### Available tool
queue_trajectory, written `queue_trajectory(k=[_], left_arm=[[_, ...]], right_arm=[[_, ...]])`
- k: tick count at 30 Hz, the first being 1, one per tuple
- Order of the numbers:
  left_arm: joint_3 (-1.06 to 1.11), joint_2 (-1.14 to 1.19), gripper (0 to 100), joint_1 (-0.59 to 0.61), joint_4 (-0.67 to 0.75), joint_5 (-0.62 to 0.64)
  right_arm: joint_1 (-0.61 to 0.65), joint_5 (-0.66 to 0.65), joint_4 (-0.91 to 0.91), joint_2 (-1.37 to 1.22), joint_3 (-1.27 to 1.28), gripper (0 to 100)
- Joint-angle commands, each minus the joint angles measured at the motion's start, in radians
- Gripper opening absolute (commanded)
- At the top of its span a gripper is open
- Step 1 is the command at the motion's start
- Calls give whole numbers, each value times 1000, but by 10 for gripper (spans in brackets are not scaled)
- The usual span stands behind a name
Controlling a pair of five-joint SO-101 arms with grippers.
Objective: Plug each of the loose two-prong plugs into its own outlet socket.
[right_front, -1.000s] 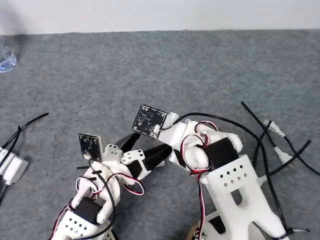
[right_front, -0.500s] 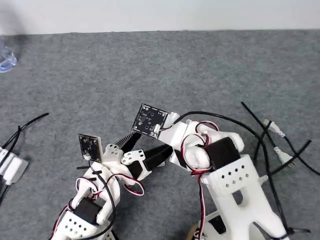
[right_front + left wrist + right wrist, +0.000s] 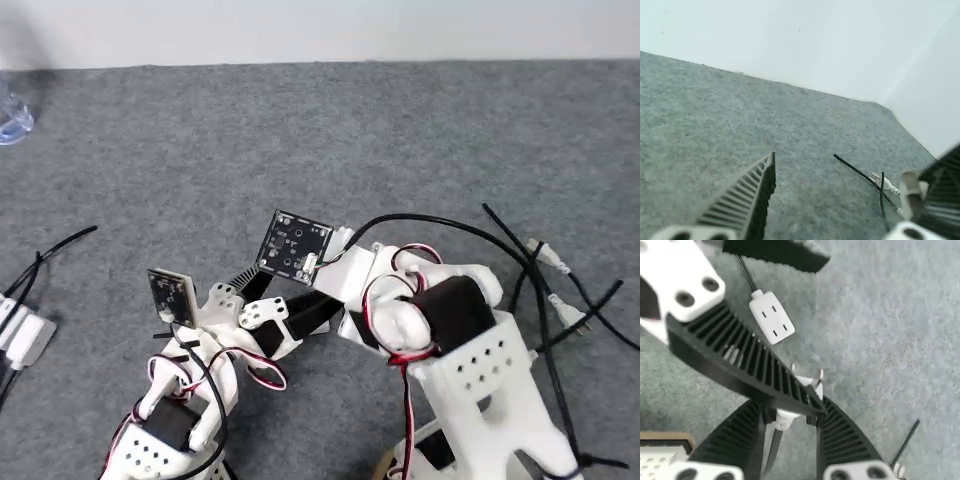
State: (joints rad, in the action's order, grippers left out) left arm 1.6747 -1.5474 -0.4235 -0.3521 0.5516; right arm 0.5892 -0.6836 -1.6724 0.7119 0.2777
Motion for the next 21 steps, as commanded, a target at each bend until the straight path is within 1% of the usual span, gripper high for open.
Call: queue_trajectory(k=[1,6,14,18,21], left_arm=[[16,3,430,9,-9,0],[16,3,430,8,-11,0],[16,3,430,8,-11,0],[16,3,430,11,-11,0],[16,3,430,12,-11,0]], right_arm=[[39,11,-41,28,-129,9],[38,11,-70,35,-167,9],[38,11,-58,90,-150,9],[31,5,10,87,-49,8],[-24,-2,93,93,41,8]])
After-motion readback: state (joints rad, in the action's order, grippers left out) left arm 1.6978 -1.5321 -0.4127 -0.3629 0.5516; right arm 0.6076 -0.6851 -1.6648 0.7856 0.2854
